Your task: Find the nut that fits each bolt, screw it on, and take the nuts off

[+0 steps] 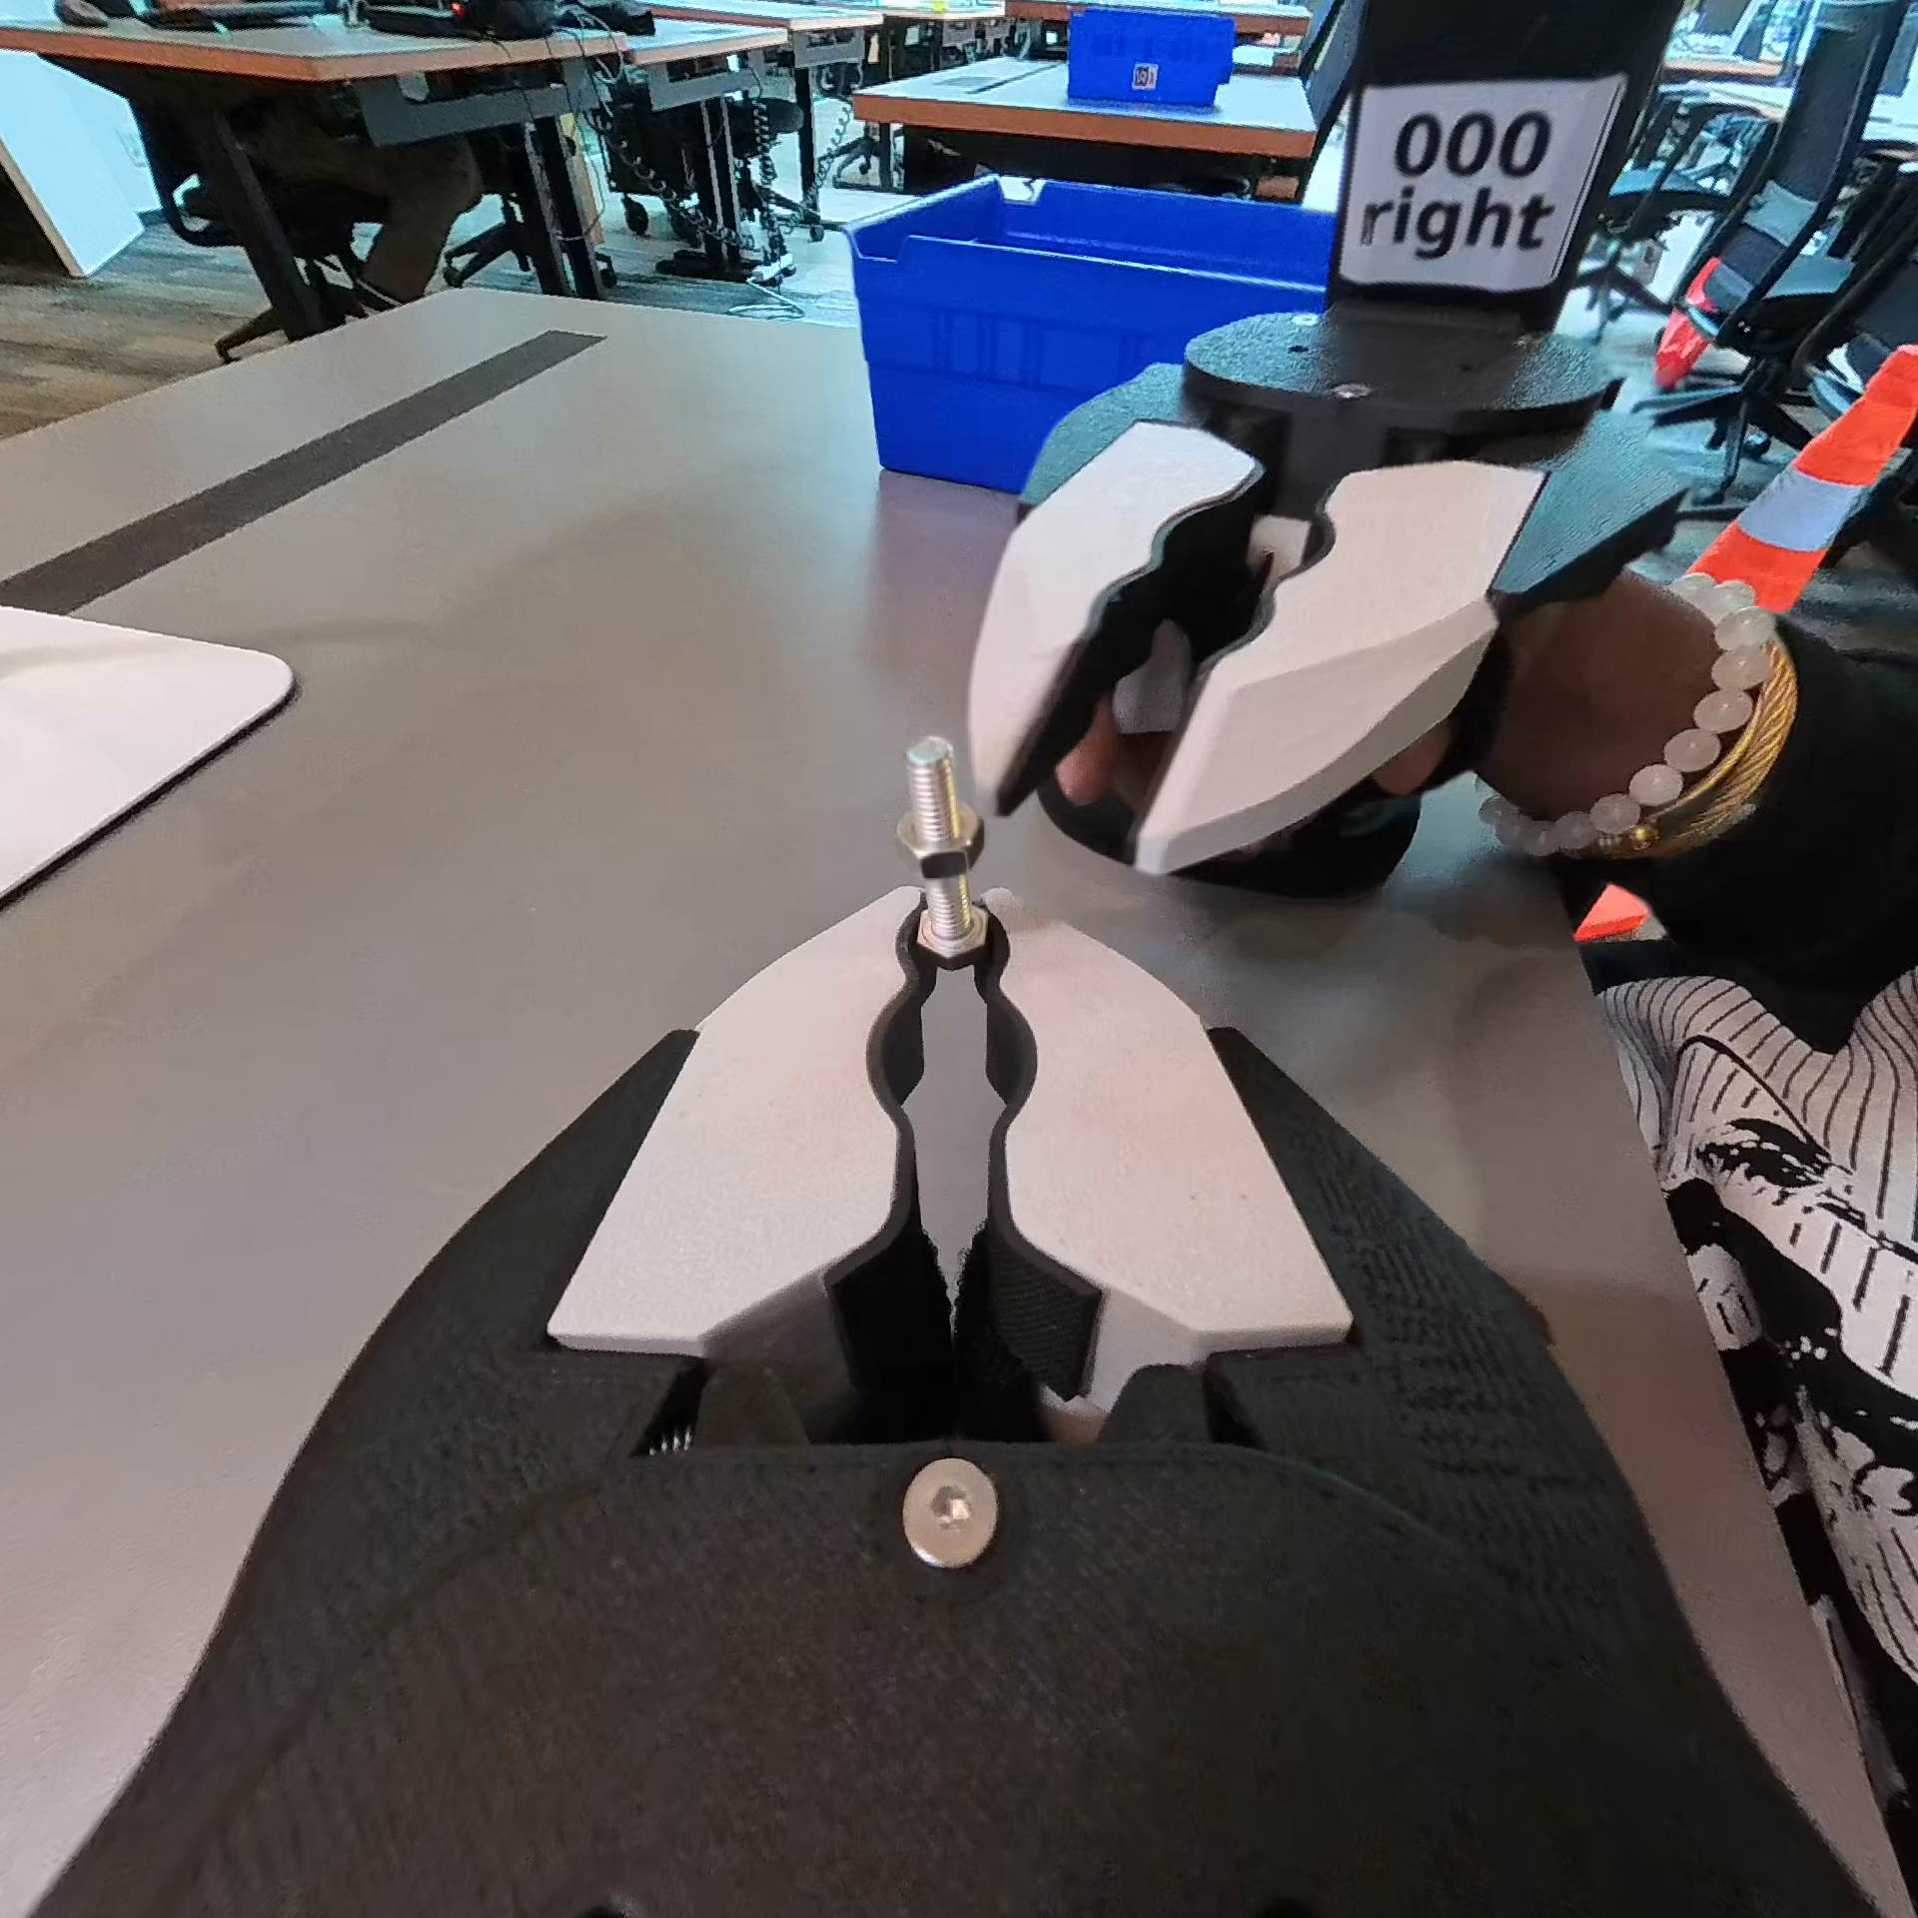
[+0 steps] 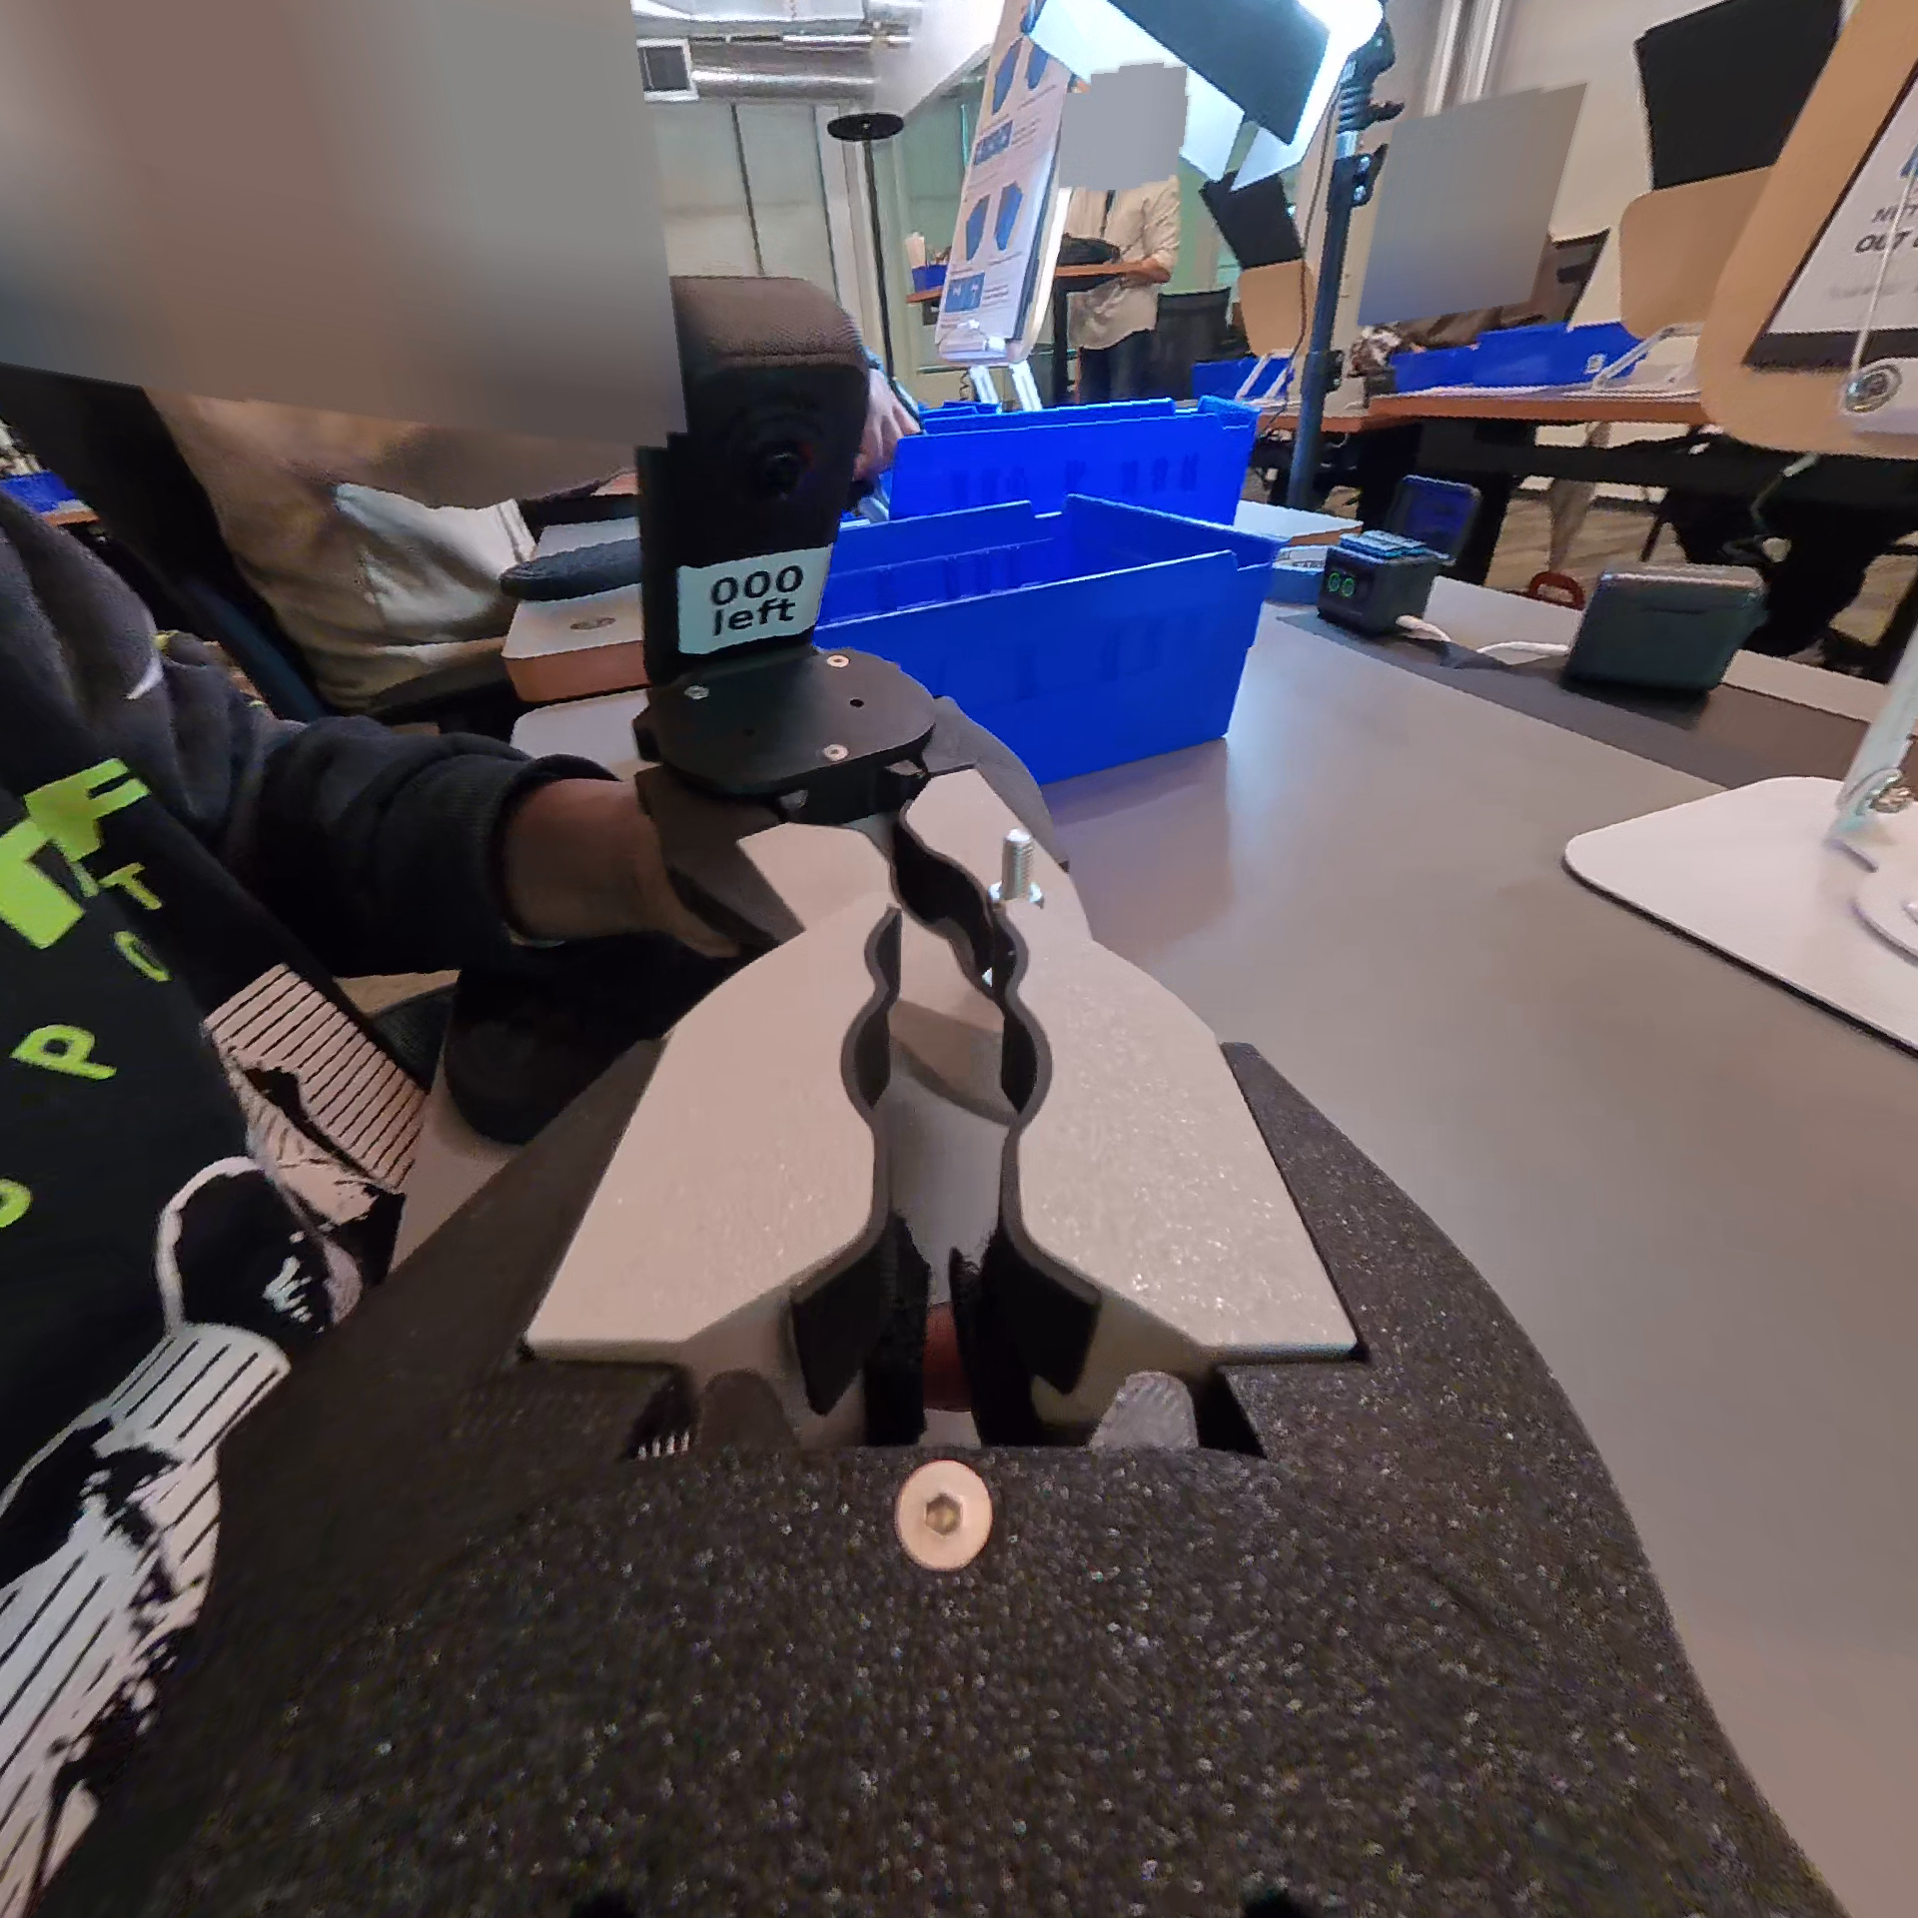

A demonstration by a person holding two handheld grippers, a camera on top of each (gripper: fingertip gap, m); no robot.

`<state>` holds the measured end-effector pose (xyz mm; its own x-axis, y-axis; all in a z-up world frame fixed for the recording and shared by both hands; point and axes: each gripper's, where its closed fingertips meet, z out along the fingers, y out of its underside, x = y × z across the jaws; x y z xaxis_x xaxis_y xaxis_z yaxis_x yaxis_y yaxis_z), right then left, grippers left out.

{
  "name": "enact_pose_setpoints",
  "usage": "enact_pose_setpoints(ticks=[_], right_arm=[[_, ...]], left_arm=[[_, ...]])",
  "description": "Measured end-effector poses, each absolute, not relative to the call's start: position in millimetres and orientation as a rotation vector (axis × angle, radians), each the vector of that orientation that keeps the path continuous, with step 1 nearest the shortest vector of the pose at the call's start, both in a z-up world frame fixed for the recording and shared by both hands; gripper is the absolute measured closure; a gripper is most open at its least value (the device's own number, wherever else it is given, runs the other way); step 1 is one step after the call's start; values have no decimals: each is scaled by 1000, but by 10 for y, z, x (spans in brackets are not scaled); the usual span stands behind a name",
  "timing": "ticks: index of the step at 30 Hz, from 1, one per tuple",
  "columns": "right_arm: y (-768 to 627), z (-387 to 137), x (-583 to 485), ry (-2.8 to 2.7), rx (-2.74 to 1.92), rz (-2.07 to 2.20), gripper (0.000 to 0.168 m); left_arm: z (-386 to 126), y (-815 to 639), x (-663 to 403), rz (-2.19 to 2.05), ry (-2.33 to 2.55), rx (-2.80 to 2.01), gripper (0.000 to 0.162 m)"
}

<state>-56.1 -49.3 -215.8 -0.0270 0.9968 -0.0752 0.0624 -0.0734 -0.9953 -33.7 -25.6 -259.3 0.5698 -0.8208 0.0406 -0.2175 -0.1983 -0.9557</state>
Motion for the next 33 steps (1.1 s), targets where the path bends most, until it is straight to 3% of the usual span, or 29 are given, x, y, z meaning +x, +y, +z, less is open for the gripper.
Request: enact_pose_setpoints(ticks=[10, 20, 26, 33], right_arm=[[-383, -2088, -600, -1221, -1347, 1159, 152], [-366, -2108, -572, -1194, -1369, 1209, 163], [-190, -1813, -255, -945, -1350, 1353, 163], [157, -1387, 710, -831, -1388, 937, 162]], left_arm=[[-2646, -273, -318, -637, 921, -1726, 155], [-2617, -285, -309, -636, 923, -1704, 155], [-2520, -331, -260, -715, 907, -1662, 118], [-2495, -320, -267, -718, 880, -1661, 106]])
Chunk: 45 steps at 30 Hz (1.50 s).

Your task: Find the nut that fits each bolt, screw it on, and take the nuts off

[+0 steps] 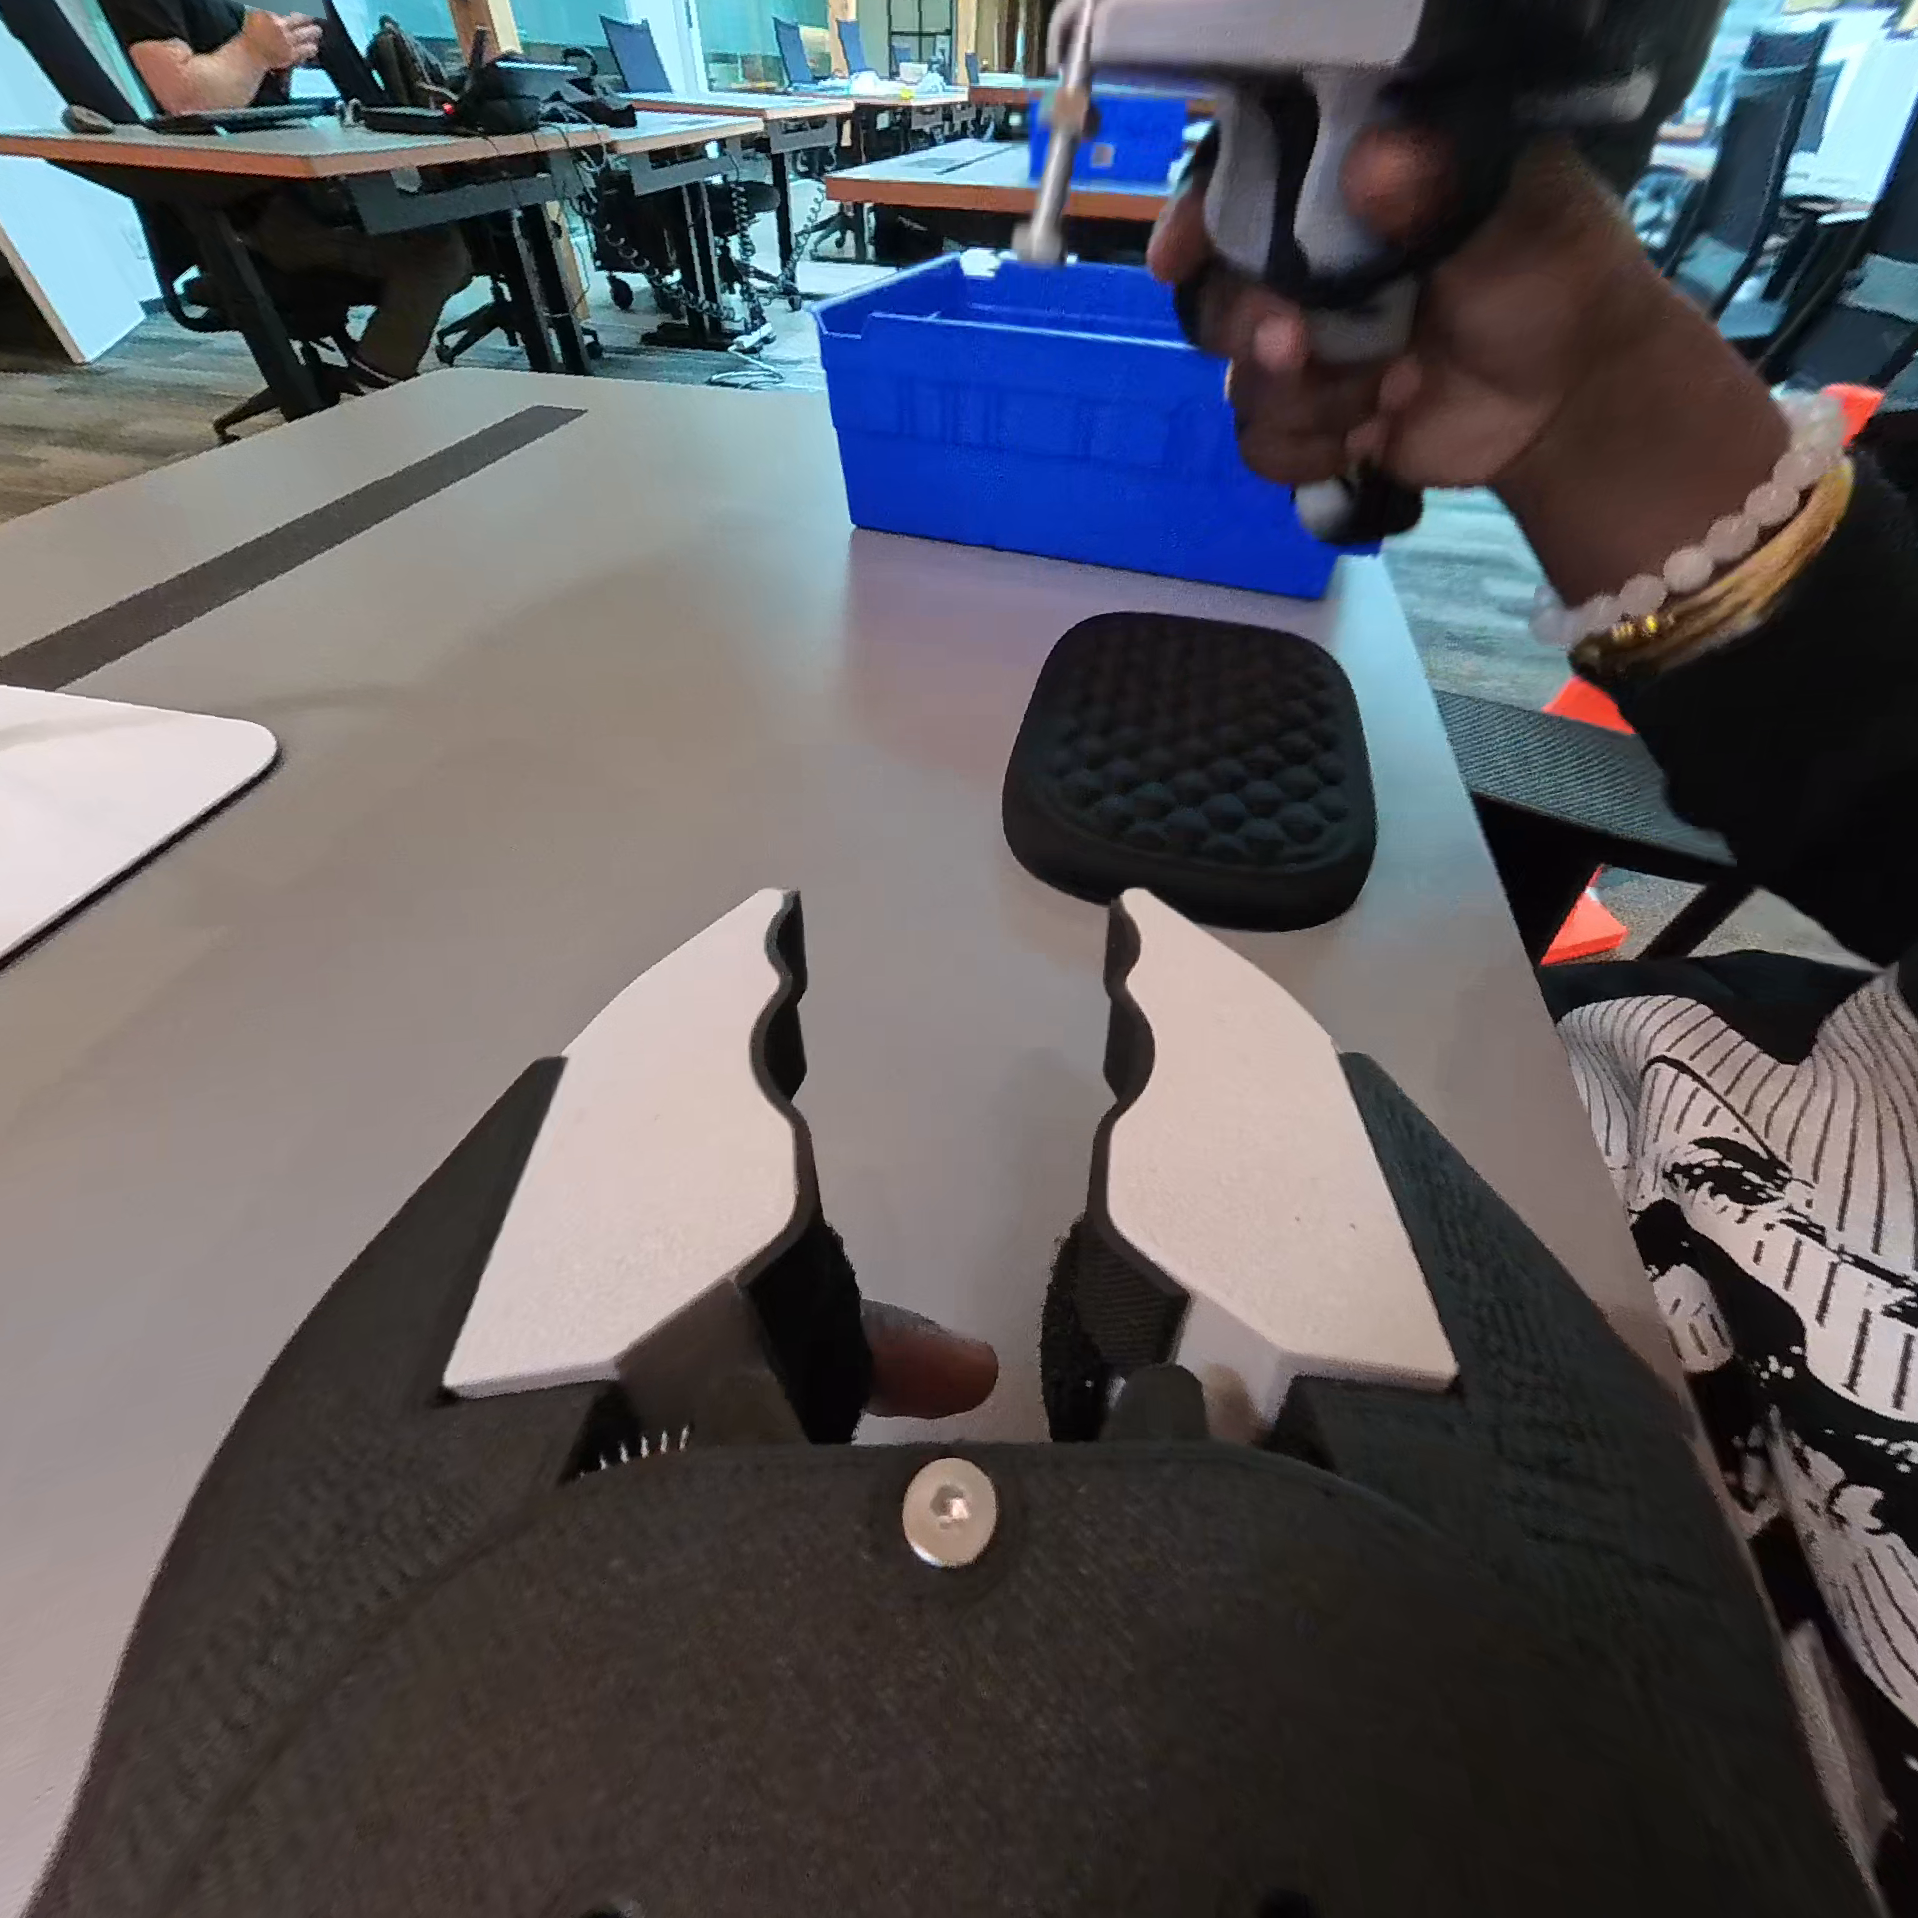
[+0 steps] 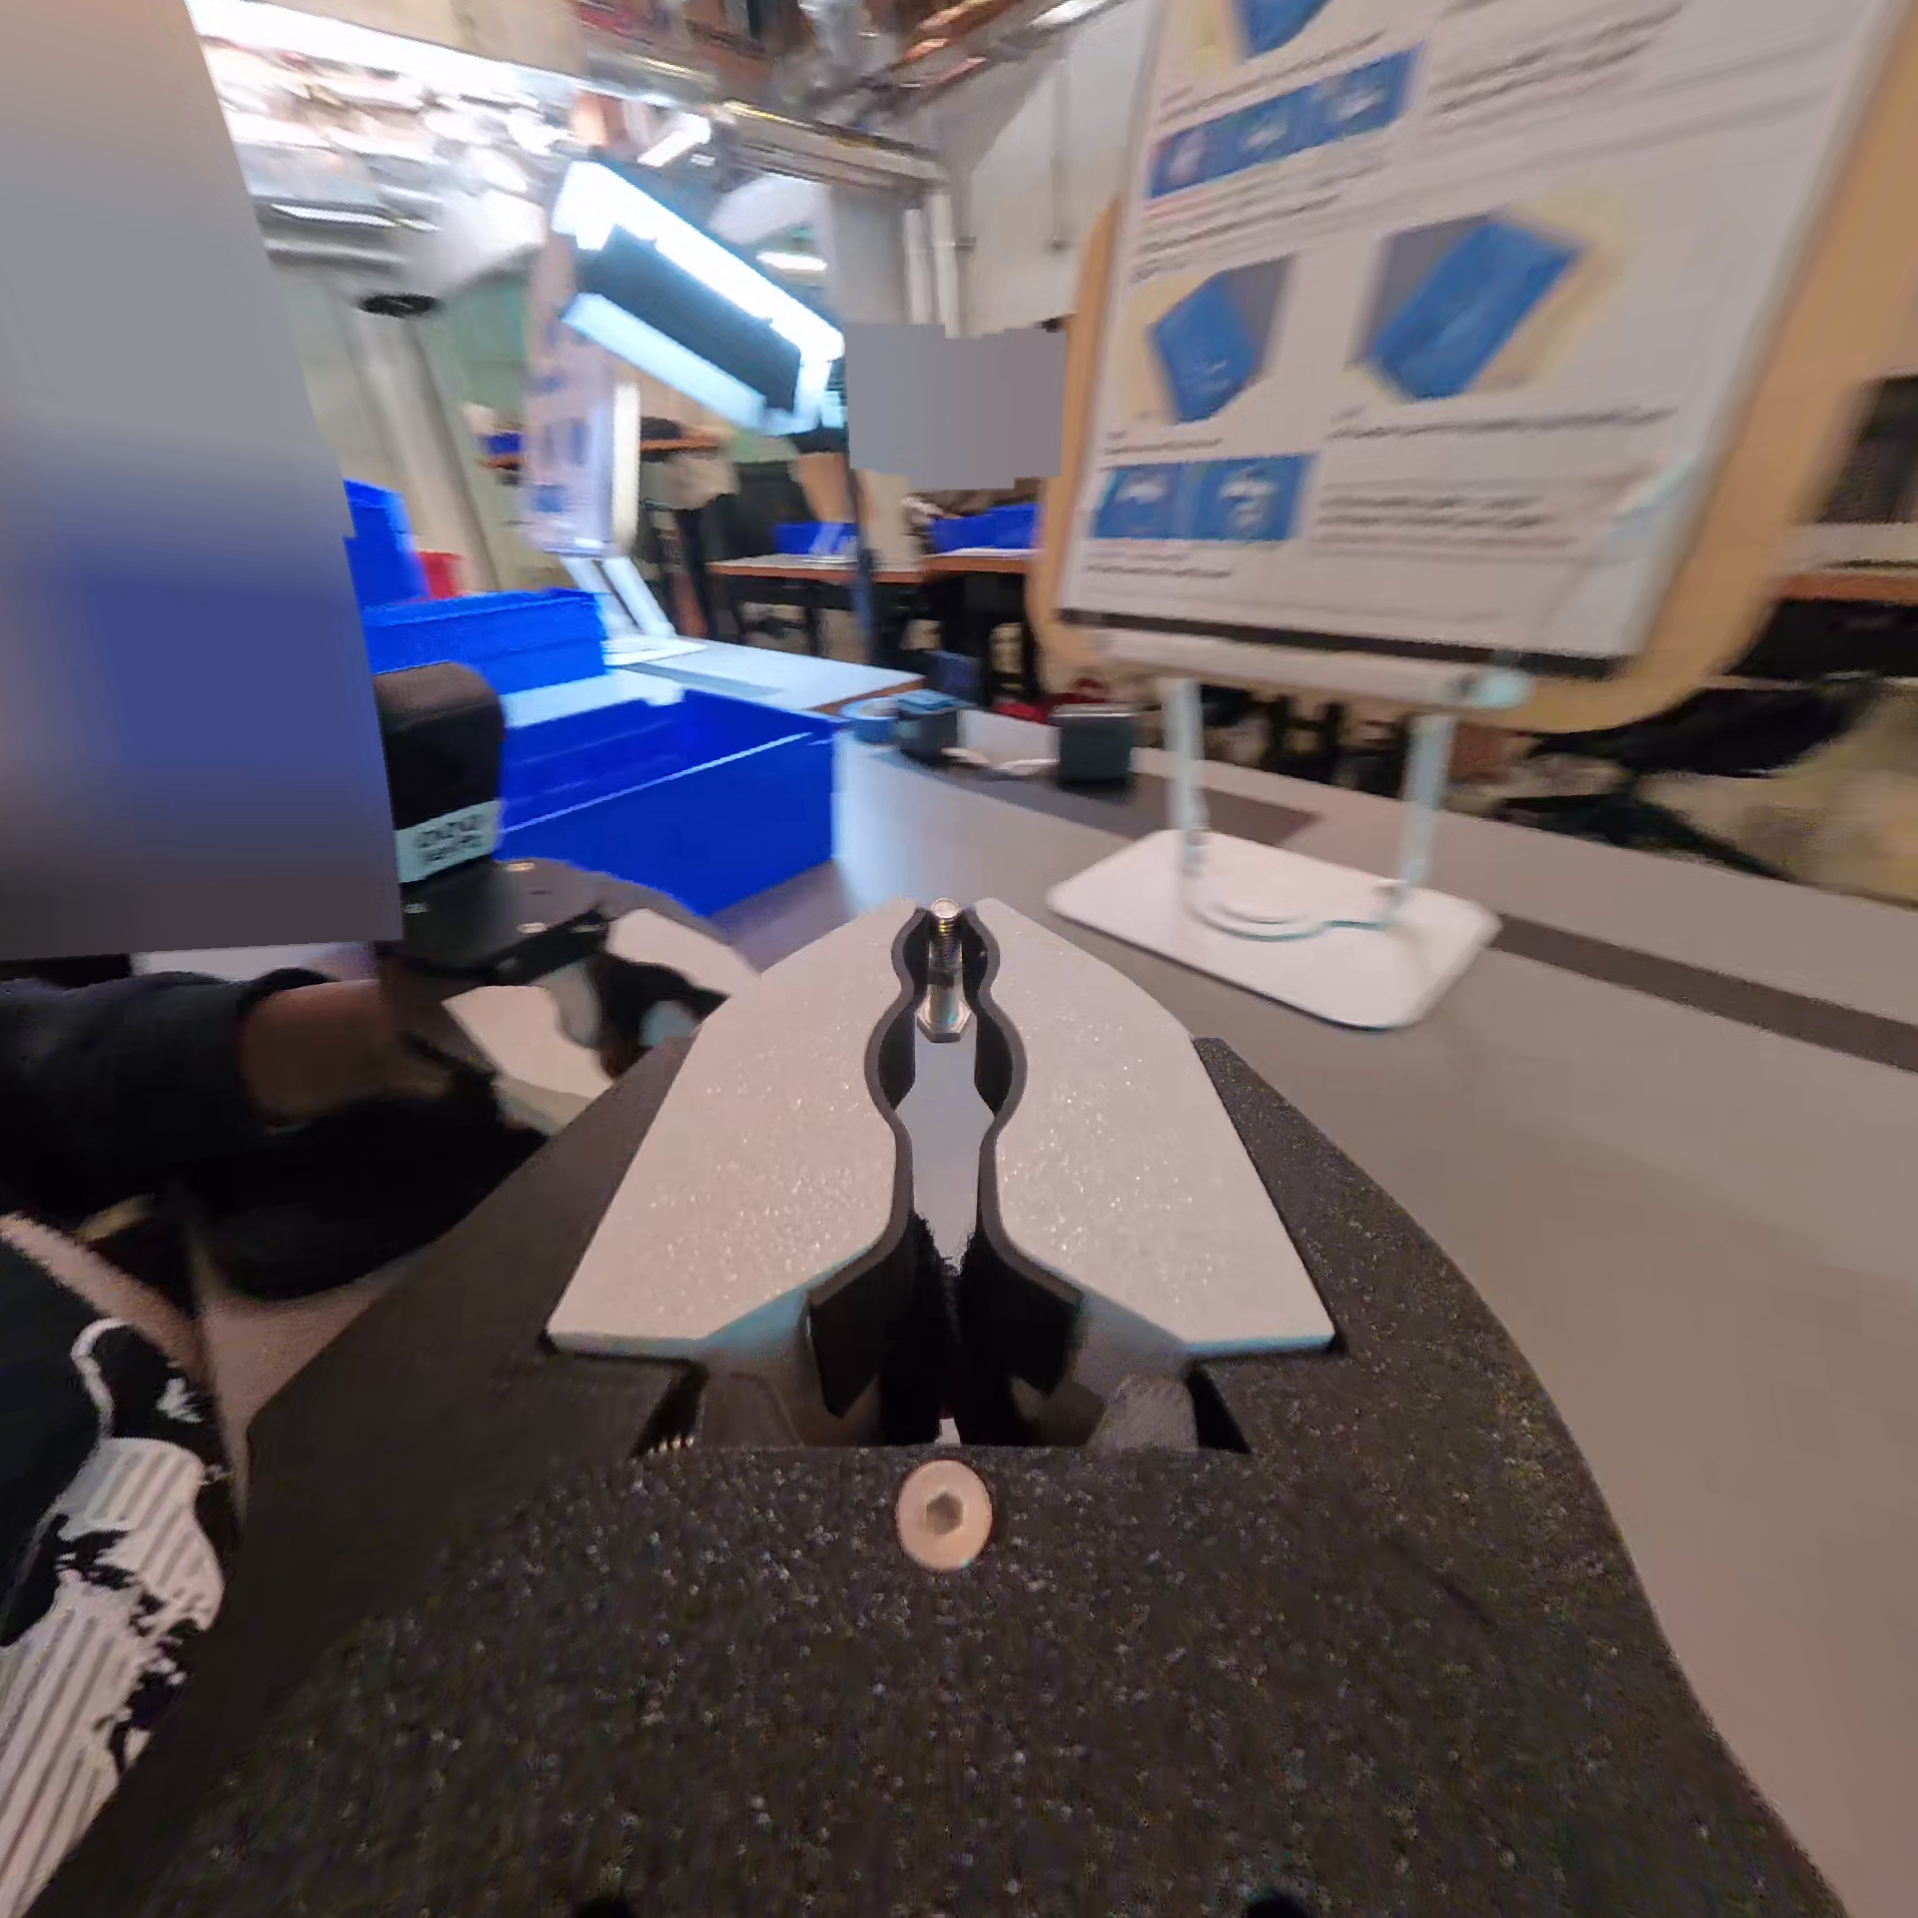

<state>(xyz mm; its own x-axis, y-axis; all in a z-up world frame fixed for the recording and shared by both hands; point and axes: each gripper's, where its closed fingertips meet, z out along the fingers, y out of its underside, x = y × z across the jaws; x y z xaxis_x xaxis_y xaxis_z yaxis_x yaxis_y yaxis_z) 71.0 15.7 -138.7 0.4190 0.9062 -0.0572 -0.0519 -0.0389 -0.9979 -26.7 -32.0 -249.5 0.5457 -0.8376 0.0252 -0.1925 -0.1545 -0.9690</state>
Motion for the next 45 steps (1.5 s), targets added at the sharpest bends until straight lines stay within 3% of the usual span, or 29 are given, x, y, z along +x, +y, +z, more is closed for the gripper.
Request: enact_pose_setpoints(ticks=[6, 12, 17, 25, 36, 45], right_arm=[[814, -1167, 2233, -615, -1603, 459, 162], [1495, -1865, 3284, -430, -1891, 289, 162], [1747, -2449, 3466, -413, -2077, 332, 162], [1877, -2883, 3636, -412, -2207, 226, 162], [1817, -3041, 3710, -409, -2213, 182, 159], [1796, -2850, 3683, -423, -2182, 137, 147]], left_arm=[[-2462, -347, -266, -741, 881, -1650, 107], [-2489, -346, -258, -757, 886, -1661, 107], [-2526, -331, -255, -764, 889, -1667, 108], [-2557, -309, -266, -761, 884, -1681, 109], [-2559, -310, -266, -747, 891, -1678, 111], [-2550, -310, -271, -737, 894, -1670, 111]])
